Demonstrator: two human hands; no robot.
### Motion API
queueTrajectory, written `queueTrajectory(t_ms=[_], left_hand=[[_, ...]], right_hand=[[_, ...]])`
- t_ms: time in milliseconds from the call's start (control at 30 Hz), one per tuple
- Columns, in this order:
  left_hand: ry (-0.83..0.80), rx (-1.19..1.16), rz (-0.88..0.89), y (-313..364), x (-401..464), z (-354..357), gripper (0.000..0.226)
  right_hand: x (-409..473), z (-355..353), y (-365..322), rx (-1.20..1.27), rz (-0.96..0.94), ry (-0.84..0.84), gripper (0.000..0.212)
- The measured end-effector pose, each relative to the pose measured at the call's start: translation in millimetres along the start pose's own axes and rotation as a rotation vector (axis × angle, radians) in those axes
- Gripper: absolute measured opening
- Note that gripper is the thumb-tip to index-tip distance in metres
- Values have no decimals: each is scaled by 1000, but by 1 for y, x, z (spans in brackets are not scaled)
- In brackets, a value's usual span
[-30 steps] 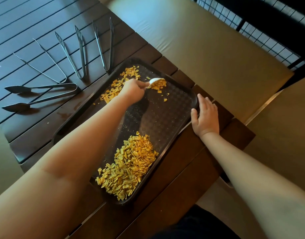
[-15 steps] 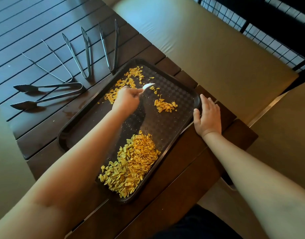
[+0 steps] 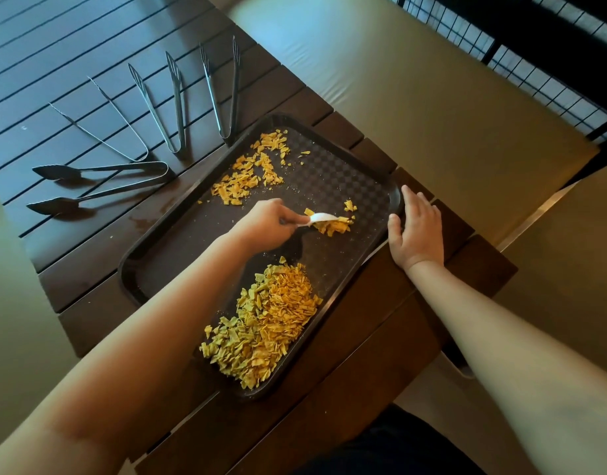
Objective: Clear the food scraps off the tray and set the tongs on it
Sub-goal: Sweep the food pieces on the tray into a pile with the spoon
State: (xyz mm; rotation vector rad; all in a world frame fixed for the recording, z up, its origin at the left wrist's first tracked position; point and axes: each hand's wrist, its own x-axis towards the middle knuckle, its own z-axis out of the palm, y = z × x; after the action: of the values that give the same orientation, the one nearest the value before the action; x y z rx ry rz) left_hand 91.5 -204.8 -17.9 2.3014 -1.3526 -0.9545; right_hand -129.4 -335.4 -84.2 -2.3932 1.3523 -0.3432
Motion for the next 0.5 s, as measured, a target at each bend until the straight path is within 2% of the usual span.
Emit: queueTrajectory(t_ms=[67, 167, 233, 333, 500], left_hand=[[43, -66, -19, 1, 0, -2, 26], [226, -126, -98, 1, 7, -5, 29], [291, -112, -169, 2, 14, -2, 32], [224, -135, -172, 10, 17, 7, 33], [38, 2, 22, 20, 7, 15, 30]], right_hand=[[0, 0, 0, 5, -2, 4, 61], [-1, 0, -1, -1, -2, 2, 61], [-1, 0, -1, -3, -1, 0, 61], [-1, -1, -1, -3, 4, -4, 61], [-1, -2, -1, 3, 0, -1, 61]])
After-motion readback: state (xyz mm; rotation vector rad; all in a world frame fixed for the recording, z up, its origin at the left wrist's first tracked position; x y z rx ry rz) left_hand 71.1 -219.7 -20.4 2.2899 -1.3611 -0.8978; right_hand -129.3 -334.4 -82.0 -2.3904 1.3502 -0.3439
